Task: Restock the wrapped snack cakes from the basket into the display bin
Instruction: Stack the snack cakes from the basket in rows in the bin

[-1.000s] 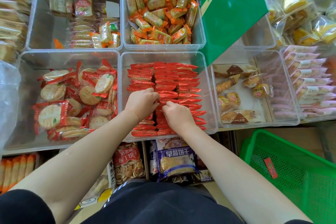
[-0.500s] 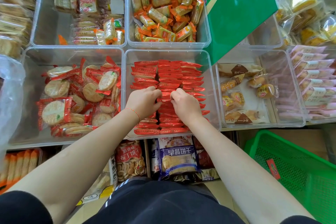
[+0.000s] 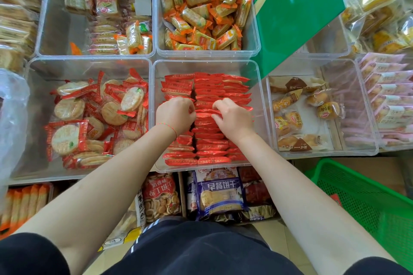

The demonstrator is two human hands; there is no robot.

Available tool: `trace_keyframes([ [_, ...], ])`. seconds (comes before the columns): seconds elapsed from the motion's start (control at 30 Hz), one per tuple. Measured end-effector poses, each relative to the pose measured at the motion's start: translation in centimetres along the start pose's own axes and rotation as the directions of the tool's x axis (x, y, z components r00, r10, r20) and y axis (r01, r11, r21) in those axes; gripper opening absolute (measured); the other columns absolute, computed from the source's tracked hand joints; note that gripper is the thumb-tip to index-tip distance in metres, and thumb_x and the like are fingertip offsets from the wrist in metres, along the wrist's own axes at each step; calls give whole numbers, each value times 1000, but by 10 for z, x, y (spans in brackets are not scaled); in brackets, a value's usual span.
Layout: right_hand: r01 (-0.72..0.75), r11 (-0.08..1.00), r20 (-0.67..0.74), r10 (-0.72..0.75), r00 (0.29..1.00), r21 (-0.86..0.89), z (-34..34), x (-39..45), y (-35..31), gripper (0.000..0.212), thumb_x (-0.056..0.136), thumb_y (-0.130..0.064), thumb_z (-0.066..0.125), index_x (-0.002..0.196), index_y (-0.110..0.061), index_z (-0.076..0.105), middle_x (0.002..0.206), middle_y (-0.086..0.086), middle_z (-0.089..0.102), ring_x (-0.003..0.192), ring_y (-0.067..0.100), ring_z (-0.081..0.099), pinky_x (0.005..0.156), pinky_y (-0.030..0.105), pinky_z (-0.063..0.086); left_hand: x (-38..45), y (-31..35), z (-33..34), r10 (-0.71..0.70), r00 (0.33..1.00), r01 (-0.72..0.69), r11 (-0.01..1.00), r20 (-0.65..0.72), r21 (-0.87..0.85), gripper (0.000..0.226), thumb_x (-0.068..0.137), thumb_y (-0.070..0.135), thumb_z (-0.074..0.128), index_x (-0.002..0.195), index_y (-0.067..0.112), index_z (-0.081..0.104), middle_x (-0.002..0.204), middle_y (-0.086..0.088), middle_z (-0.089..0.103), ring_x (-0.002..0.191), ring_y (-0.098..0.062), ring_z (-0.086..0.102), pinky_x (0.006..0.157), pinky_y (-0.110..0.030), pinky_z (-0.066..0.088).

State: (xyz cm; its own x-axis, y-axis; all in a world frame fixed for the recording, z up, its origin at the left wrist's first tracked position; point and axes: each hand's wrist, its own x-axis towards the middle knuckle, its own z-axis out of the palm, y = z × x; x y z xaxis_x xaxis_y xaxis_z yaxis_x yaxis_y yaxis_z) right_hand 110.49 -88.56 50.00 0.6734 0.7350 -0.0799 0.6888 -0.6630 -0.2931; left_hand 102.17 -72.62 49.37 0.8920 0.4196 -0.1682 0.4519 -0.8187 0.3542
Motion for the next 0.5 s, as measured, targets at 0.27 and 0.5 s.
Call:
trace_keyframes([
  [0.27, 59, 979, 141, -32, 989, -196, 2, 6, -6, 16, 89, 4, 49, 93, -9, 58, 89, 5, 54, 70, 28, 60, 56, 32, 34, 7, -5, 7, -26, 999, 25, 1000, 35, 16, 22, 88, 28, 54, 94, 27, 75, 97, 3, 71, 90, -21, 64, 66, -29, 46],
  [0.5, 136, 943, 223, -68, 973, -305, 0, 8, -15, 24, 82, 12, 50, 95, -6, 59, 94, 9, 56, 70, 29, 64, 54, 35, 39, 14, -4, 10, 9, 1000, -11, 998, 21, 58, 15, 85, 32, 60, 91, 21, 70, 92, 1, 68, 86, -22, 64, 64, -28, 45],
])
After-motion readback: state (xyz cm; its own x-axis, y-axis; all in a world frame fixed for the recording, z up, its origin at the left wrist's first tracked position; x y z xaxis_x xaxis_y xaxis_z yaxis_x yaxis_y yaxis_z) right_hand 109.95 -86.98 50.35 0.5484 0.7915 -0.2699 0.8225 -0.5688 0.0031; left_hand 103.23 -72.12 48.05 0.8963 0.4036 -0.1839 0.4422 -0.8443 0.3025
